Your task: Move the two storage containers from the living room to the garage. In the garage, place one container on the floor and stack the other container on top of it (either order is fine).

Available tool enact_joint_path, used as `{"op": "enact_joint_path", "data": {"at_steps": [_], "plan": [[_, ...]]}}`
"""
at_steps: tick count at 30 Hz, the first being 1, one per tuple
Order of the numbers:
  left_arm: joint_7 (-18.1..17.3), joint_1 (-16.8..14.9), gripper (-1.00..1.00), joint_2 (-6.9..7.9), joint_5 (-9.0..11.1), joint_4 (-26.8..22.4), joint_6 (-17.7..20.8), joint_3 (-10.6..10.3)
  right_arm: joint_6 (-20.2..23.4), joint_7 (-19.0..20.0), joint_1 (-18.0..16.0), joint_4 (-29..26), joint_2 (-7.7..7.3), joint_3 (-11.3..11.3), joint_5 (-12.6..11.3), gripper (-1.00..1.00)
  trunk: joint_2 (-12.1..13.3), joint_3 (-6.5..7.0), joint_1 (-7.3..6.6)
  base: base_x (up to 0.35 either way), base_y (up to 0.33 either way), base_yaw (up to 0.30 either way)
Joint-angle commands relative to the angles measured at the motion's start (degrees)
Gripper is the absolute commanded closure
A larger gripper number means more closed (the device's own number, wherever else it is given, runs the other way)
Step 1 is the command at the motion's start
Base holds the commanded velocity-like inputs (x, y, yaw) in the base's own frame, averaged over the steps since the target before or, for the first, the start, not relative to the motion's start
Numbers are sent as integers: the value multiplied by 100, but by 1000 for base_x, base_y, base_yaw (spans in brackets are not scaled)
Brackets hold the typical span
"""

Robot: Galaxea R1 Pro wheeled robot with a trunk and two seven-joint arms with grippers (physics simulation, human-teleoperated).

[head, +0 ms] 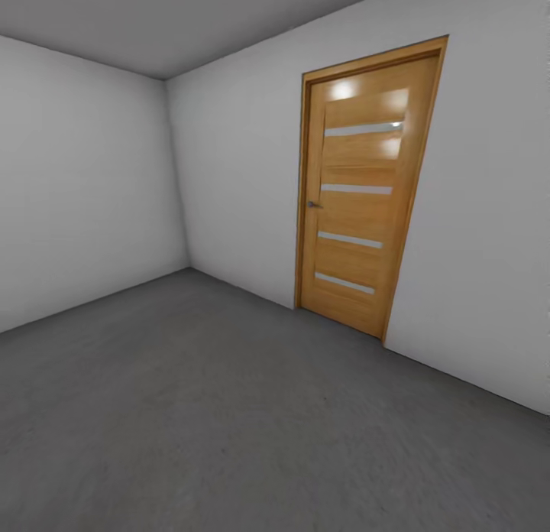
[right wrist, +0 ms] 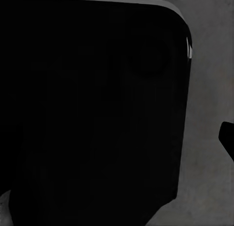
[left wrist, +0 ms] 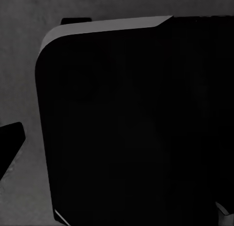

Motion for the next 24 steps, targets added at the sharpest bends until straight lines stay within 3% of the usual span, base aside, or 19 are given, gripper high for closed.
{"op": "enact_joint_path", "data": {"at_steps": [1,24], "plan": [[-13,-2,-100,0,-3,2,-17,-5,0,2,-2,0,7,-3,-5,-100,-3,-6,3,300,202,-245],[-13,-2,-100,-21,-3,2,-55,-5,0,2,-2,30,71,-3,-3,-100,-3,-6,3,299,202,-239]]}}
